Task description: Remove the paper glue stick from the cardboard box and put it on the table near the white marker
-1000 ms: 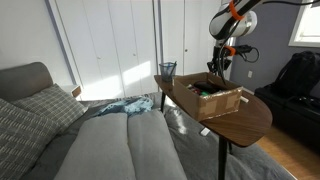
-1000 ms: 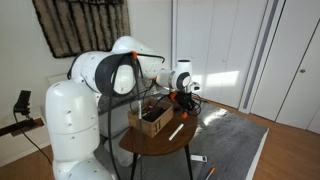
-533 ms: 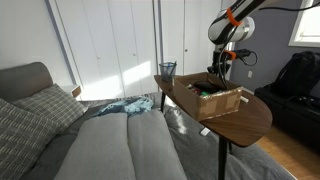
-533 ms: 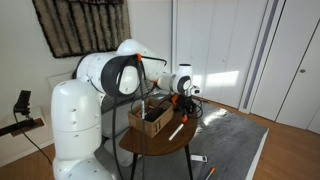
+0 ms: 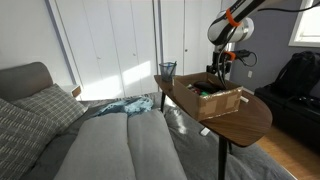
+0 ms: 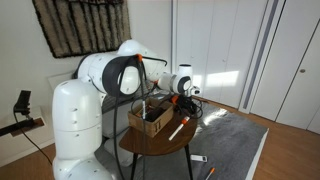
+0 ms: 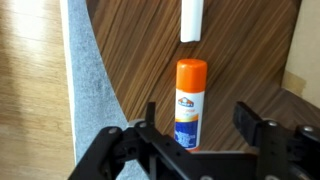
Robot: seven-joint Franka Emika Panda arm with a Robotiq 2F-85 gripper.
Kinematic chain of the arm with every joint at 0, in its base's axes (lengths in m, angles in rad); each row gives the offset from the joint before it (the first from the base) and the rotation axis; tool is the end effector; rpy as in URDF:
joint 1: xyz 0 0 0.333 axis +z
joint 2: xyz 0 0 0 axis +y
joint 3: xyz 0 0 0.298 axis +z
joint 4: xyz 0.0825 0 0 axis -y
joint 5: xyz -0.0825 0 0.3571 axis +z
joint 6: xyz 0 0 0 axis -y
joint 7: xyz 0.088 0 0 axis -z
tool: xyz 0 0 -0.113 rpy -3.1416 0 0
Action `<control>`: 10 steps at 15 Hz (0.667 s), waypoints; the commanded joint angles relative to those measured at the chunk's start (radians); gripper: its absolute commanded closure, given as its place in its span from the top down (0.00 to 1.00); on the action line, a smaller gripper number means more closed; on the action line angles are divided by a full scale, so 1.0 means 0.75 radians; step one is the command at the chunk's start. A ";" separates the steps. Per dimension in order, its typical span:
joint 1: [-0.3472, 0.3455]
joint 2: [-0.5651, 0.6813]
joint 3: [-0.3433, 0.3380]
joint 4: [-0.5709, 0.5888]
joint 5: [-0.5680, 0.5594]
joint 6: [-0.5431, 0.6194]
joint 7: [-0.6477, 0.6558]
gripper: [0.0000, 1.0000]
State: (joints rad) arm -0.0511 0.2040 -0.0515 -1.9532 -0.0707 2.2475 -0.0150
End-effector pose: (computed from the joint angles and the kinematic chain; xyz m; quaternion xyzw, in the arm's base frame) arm 0.5789 -0.0609 0.3749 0.9982 -0.0221 0.0431 0.0363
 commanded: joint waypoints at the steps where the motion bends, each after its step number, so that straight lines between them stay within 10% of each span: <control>1: -0.008 -0.044 0.005 0.007 0.043 -0.016 -0.024 1.00; 9: -0.031 -0.423 -0.001 -0.177 0.523 0.074 -0.286 1.00; 10: -0.018 -0.288 -0.006 -0.063 0.401 0.025 -0.200 1.00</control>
State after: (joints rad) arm -0.0688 -0.0140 -0.0515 -2.0034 0.2328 2.2692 -0.1676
